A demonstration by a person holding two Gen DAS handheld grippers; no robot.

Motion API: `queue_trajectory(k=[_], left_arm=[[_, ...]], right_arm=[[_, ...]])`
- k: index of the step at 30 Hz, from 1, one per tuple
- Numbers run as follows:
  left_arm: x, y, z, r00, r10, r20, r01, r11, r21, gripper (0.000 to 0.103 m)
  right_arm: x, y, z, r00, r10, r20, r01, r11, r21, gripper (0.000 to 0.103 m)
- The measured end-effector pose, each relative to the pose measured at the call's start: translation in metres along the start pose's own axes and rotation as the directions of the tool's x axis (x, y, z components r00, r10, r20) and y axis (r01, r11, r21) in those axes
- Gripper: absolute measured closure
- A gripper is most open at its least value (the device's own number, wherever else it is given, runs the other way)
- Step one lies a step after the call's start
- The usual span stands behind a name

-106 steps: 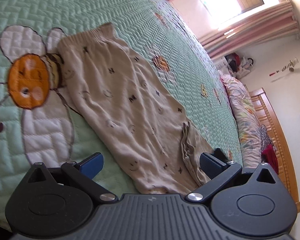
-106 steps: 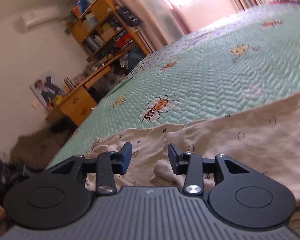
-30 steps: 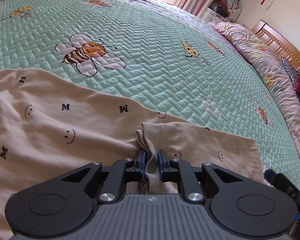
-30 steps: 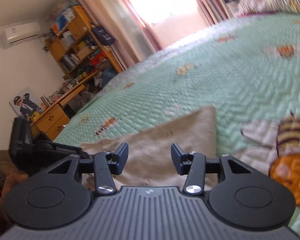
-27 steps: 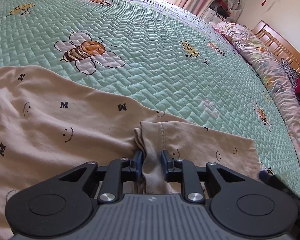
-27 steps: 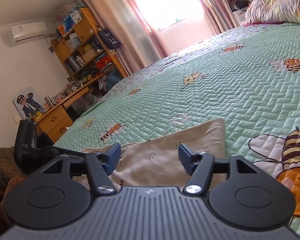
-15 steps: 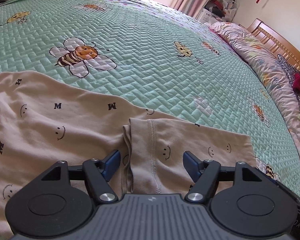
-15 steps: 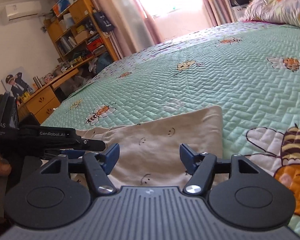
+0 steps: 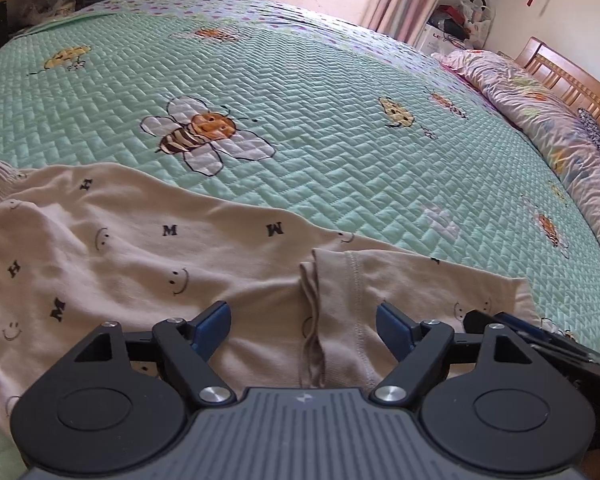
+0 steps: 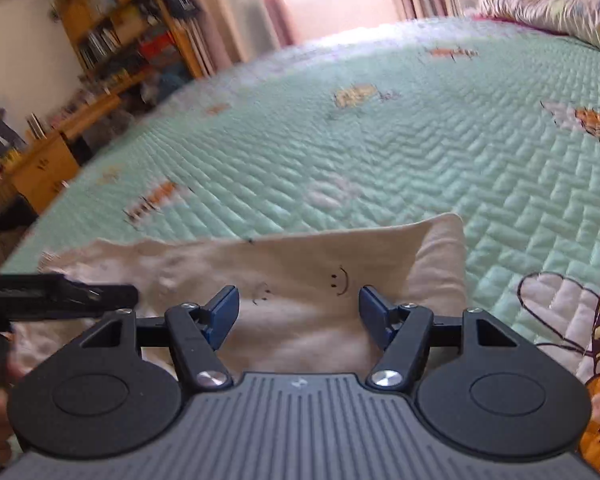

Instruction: Fold clothes

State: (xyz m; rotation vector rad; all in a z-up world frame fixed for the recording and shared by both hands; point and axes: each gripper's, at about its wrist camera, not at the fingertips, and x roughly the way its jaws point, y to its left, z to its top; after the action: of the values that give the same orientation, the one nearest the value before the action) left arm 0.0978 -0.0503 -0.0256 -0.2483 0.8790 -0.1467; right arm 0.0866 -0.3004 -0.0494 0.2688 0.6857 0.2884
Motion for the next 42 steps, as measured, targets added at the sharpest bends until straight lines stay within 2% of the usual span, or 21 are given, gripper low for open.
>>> queue_trajectory(k=[2, 6, 11, 14, 20, 25, 27, 30, 32, 38, 42], left_arm=[[-0.002, 0.004, 0.0, 1.0, 0.011, 0.006, -0.011, 1.0, 0.001, 0.019], [-0.002, 0.011, 0.0, 1.0, 0.023, 0.006, -0.023, 1.0, -0.015, 0.019], [-0.006, 0.017, -0.001, 0.999, 0.043, -0.002, -0.043, 0.999, -0.024, 0.019], [-0.011, 0.022, -0.002, 0.998, 0.055, -0.001, -0.055, 0.998, -0.032, 0.019], [-0.027, 0.035, -0.004, 0.995, 0.096, 0.007, -0.096, 0.993, -0.062, 0.017], [-0.045, 0.047, -0.007, 0.992, 0.125, 0.022, -0.122, 0.989, -0.089, 0.015], [-0.052, 0.053, -0.009, 0.989, 0.143, 0.024, -0.14, 0.985, -0.1, 0.015], [-0.064, 0.063, -0.012, 0.987, 0.16, 0.035, -0.155, 0.981, -0.115, 0.015], [-0.072, 0.07, -0.014, 0.984, 0.174, 0.043, -0.168, 0.978, -0.123, 0.013], [-0.087, 0.097, -0.019, 0.976, 0.21, 0.05, -0.2, 0.967, -0.16, 0.012], [-0.092, 0.12, -0.025, 0.972, 0.232, 0.044, -0.22, 0.956, -0.193, 0.011]], right_arm=[[0.003, 0.003, 0.001, 1.0, -0.018, -0.011, 0.018, 1.0, -0.007, 0.035], [0.003, 0.015, 0.008, 1.0, 0.002, 0.009, -0.002, 1.0, -0.03, 0.035], [0.03, 0.018, 0.009, 0.998, -0.03, -0.061, 0.028, 0.999, -0.035, 0.035], [0.025, 0.021, 0.005, 0.999, -0.026, -0.041, 0.025, 0.999, -0.026, 0.034], [-0.002, 0.026, -0.009, 1.0, 0.022, 0.011, -0.022, 0.999, 0.026, 0.034], [-0.022, 0.056, -0.026, 0.996, 0.082, 0.047, -0.079, 0.994, -0.074, 0.034], [-0.018, 0.068, -0.033, 0.996, 0.092, 0.009, -0.09, 0.989, -0.114, 0.034], [-0.006, 0.078, -0.04, 0.996, 0.061, -0.058, -0.068, 0.99, -0.123, 0.034], [-0.008, 0.083, -0.041, 0.997, 0.053, -0.054, -0.06, 0.989, -0.137, 0.034], [-0.017, 0.109, -0.039, 0.994, 0.11, -0.016, -0.111, 0.981, -0.16, 0.034], [-0.007, 0.13, -0.043, 0.987, 0.155, -0.041, -0.16, 0.973, -0.165, 0.034]])
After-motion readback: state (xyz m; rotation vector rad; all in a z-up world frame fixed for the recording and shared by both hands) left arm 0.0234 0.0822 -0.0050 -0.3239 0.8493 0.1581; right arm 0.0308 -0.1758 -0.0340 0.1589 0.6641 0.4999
